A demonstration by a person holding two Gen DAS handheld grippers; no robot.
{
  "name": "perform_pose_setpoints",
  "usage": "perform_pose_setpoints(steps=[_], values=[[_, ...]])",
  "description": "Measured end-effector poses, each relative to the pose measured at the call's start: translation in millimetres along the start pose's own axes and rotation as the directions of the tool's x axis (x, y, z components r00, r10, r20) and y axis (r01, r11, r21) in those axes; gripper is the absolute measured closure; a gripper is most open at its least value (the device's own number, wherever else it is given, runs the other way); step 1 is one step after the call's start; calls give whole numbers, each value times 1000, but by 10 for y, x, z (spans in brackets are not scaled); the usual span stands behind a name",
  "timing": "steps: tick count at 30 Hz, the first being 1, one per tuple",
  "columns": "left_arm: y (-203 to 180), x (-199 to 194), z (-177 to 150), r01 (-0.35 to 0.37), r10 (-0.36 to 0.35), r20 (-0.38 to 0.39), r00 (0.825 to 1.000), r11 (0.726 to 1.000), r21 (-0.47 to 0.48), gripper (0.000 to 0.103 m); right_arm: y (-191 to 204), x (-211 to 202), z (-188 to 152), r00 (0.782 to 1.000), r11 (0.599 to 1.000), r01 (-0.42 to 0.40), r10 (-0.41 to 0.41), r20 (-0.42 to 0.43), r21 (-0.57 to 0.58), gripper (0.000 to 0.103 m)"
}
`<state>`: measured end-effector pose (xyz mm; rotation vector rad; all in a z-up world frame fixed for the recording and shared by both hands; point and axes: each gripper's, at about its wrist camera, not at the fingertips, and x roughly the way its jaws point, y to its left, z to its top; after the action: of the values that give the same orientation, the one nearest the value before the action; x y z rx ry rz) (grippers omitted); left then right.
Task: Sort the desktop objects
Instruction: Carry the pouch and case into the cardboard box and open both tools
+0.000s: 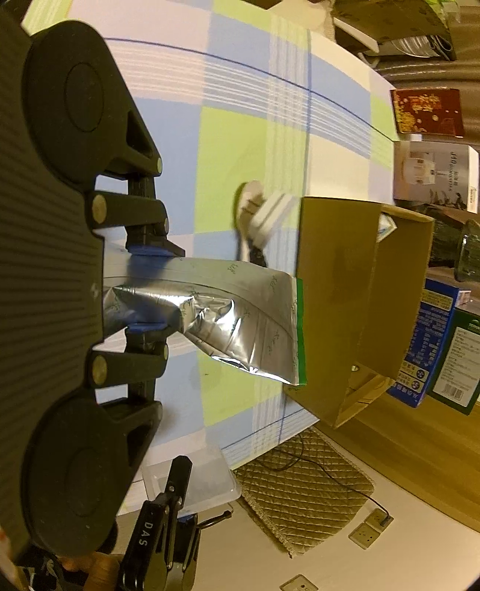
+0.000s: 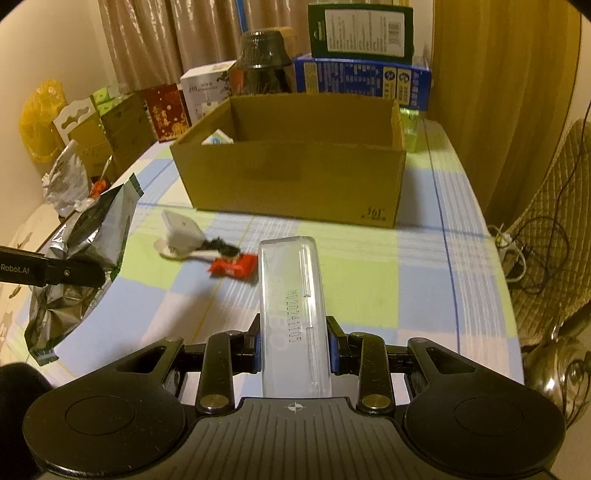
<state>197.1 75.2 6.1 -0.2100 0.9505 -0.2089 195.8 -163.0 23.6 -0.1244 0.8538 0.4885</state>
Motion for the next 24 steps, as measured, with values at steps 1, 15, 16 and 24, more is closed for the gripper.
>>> perform_pose_setpoints(steps=[1, 15, 16, 24], values=[[-1, -6, 53, -1, 1, 3, 1000, 1000, 5, 76, -4, -3, 53, 1000, 1000, 0, 0, 4, -8, 74], [-155, 61, 1007, -9, 7, 19, 1000, 995, 95, 76, -221, 44, 1143, 998, 998, -8, 12, 65, -64, 74], [-168, 78, 1082, -10, 8, 19, 1000, 995, 101, 76, -228, 61, 1214, 998, 998, -8, 12, 67, -68, 74], [-211, 269, 1535, -20, 19, 7, 1000, 992, 123, 76, -304, 293, 1569, 999, 993, 11, -4, 53, -117, 74]])
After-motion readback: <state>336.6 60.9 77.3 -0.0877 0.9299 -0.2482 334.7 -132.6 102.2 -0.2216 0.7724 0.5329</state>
